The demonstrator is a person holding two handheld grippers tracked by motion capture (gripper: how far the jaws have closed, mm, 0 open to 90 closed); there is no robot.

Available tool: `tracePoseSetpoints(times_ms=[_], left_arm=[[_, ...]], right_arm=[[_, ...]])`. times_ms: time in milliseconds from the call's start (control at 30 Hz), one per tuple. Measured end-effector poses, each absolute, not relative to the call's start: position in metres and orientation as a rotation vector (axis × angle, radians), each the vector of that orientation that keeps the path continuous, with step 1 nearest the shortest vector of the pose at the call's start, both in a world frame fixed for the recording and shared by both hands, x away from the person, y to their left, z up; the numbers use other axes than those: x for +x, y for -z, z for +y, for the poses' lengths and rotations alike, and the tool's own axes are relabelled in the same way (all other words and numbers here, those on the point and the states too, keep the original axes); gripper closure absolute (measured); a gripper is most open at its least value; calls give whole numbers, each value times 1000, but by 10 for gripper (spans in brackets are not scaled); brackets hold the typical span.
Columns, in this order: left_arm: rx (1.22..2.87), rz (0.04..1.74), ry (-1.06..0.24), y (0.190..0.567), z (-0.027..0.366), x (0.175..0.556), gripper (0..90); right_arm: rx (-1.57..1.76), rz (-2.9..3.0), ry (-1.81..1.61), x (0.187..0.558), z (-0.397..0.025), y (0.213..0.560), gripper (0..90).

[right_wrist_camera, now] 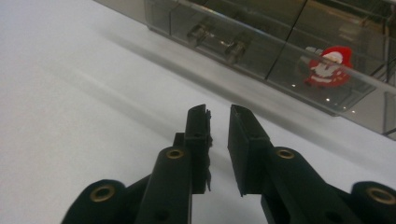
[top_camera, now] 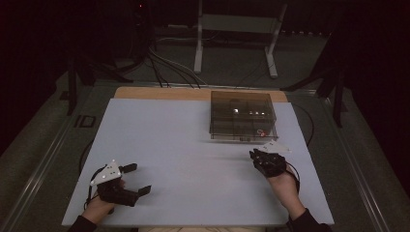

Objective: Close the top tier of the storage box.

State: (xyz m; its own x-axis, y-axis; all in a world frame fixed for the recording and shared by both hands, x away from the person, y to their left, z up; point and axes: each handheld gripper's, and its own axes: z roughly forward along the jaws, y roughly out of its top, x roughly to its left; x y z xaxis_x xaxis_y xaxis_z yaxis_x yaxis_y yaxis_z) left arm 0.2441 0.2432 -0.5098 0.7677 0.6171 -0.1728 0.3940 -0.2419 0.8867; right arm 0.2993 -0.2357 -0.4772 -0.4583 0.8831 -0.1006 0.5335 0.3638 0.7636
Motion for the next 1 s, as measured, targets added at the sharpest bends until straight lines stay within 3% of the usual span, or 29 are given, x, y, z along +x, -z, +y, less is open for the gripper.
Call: tracePoseSetpoints(times_ms=[200,1000], left_arm=[[1870,775,-256,510,243,244,0],[1869,776,-252,510,244,244,0]], right_arm=[[1227,2115,-921,300,-236,474,897],[1167,2069,-955,307,-233,458,900]])
